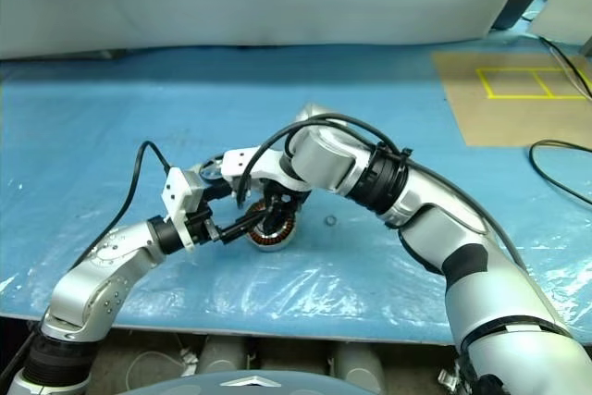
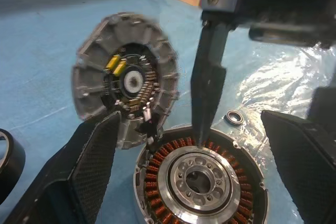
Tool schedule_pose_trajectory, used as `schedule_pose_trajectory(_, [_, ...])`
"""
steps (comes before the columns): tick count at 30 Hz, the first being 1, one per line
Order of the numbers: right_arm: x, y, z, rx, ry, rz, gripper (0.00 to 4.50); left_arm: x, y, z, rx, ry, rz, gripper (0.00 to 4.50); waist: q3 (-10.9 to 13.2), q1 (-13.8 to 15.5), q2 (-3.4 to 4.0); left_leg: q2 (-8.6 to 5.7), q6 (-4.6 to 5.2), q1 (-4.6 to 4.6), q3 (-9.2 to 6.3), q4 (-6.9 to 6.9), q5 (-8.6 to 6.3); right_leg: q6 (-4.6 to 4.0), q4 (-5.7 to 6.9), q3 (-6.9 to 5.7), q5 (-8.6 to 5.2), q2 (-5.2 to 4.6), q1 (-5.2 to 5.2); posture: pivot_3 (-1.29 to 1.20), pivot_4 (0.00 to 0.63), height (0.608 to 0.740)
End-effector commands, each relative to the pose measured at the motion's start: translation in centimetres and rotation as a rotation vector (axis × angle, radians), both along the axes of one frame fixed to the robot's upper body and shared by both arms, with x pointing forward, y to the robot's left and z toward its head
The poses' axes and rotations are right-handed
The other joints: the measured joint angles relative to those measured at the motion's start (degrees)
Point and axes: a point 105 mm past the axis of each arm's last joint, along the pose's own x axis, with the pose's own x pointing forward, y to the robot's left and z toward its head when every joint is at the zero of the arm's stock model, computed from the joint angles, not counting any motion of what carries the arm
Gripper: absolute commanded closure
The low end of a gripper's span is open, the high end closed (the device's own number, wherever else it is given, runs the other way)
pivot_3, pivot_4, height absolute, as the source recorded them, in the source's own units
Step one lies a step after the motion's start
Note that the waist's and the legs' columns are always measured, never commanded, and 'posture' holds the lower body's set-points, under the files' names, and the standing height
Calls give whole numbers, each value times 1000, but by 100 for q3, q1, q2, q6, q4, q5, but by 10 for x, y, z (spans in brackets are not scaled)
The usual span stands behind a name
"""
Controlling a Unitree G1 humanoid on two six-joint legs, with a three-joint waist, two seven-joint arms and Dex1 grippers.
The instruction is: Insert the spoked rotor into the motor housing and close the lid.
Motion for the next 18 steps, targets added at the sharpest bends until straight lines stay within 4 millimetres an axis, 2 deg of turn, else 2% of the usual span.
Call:
schedule_pose_trajectory(1, [-9, 3, 32, 92, 17, 17, 1487, 1, -2, 10, -3, -46, -22, 0, 0, 0, 0, 1, 0, 2, 0, 0, 0, 0, 2, 0, 0, 0, 0, 0, 150, 740])
schedule_pose_trajectory(4, [2, -11, 41, 191, -36, -1, 1487, -1, -1, 15, -8, -55, -27, 0, 0, 31, 0, 1, -1, 9, 0, 6, 0, -21, 6, 1, -13, -3, 6, 0, 150, 740])
schedule_pose_trajectory(6, [1, -25, 43, 252, -9, -34, 1487, -6, -2, 17, -14, -58, -44, 0, 0, 67, -1, -1, -1, 16, 2, 12, 0, -21, 4, 1, -14, -7, 19, 0, 150, 740])
schedule_pose_trajectory(9, [8, -54, 41, 438, -62, -106, 1487, -25, -6, 22, -14, -71, -111, 0, -4, 145, -15, -2, -1, 20, 3, 14, 0, -21, -6, 4, -13, -9, 29, 0, 150, 740])
schedule_pose_trajectory(13, [14, -101, 48, 717, -63, -340, 1487, -40, -7, 14, 49, -56, -155, 0, 3, 161, -4, -5, 0, 23, 11, 5, 0, -14, -11, 4, -9, -6, 27, 0, 150, 740])
schedule_pose_trajectory(15, [16, -116, 37, 767, -134, -448, 1487, -43, -4, 9, 86, -54, -159, 0, 2, 156, -5, -5, 0, 24, 11, 3, 0, -16, -11, 4, -11, -4, 26, 0, 150, 740])
schedule_pose_trajectory(18, [14, -128, 5, 762, -273, -563, 1487, -37, -2, 6, 107, -74, -134, 0, -3, 149, -1, 8, 0, 51, 13, -8, 0, -20, -37, 3, -15, 9, 50, 0, 150, 740])
